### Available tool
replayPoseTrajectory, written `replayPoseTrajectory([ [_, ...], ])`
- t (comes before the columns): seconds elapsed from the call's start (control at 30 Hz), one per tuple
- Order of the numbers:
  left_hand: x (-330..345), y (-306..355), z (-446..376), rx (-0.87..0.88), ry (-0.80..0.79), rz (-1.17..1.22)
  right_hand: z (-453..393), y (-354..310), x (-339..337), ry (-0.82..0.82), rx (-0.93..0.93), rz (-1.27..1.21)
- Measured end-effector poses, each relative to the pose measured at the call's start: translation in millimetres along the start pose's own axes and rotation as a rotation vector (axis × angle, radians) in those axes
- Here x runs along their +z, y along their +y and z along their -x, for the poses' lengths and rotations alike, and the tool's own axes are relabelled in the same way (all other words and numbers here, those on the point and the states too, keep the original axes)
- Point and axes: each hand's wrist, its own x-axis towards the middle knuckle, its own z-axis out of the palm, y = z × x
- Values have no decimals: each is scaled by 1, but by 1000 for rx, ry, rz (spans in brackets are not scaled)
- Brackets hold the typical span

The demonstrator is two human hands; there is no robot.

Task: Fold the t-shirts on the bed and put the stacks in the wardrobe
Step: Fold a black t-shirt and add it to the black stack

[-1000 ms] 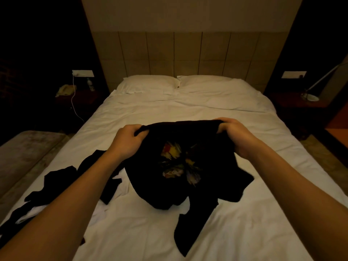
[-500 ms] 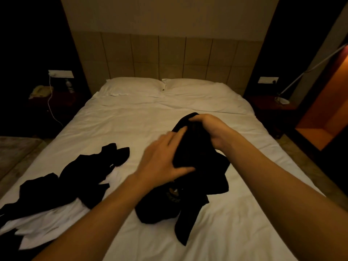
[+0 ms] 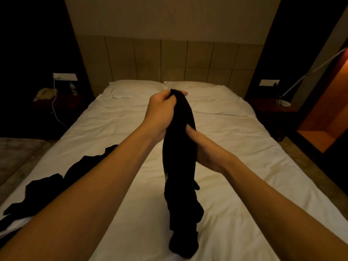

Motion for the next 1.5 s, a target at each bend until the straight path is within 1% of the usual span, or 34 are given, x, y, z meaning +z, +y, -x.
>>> replayPoseTrajectory([
  [0.07,3,11,-4,-18,22,89,2,9,13,44,-82,139],
  [0.1,4,14,-6,-16,38,123,1,15,19,102,-113,255],
  [0.17,3,17,-11,19,75,116,-7,28,23,289,-195,485],
  [0.2,1,15,-13,43,101,85,-10,33,23,391,-225,562],
  [0.27,-8,7,-16,67,189,42,-13,39,15,534,-249,601],
  [0.37,-34,-8,-20,47,353,12,-14,37,-2,610,-200,599],
  [0.4,-46,-14,-21,29,393,-14,-14,32,-6,599,-178,576],
  [0.47,-67,-25,-20,-12,435,-94,-16,18,-10,515,-133,498],
  [0.53,-86,-37,-17,-53,433,-188,-19,1,-11,432,-124,446],
  [0.63,-105,-50,-12,-77,384,-322,-25,-25,-6,398,-154,372],
  [0.67,-108,-50,-12,-86,370,-325,-27,-34,-5,392,-156,369],
  [0.73,-113,-42,-15,-111,372,-238,-29,-53,-7,339,-126,421],
  [0.8,-116,-26,-20,-119,390,-121,-27,-65,-13,218,-23,550],
  [0.83,-116,-17,-22,-108,394,-83,-27,-66,-17,154,39,679],
  [0.87,-116,-9,-24,-87,393,-63,-28,-63,-21,103,94,867],
  [0.93,-114,3,-28,-33,384,-62,-33,-49,-32,65,167,1221],
  [0.97,-113,7,-29,-9,385,-67,-33,-42,-36,85,181,1291],
  [1.03,-113,11,-30,21,398,-60,-30,-30,-47,137,208,1252],
  [1.13,-120,12,-30,17,420,-82,-21,-16,-61,195,207,1106],
  [1.2,-132,4,-31,-27,419,-124,-19,-12,-62,245,152,957],
  [1.27,-146,-7,-34,-57,439,-217,-20,-17,-58,287,72,840],
  [1.33,-159,-18,-35,-63,476,-385,-23,-27,-53,326,-13,796],
  [1.4,-167,-29,-30,-91,478,-576,-25,-35,-47,341,-86,771],
  [1.5,-166,-50,-20,-218,410,-1020,-28,-44,-31,316,-151,720],
])
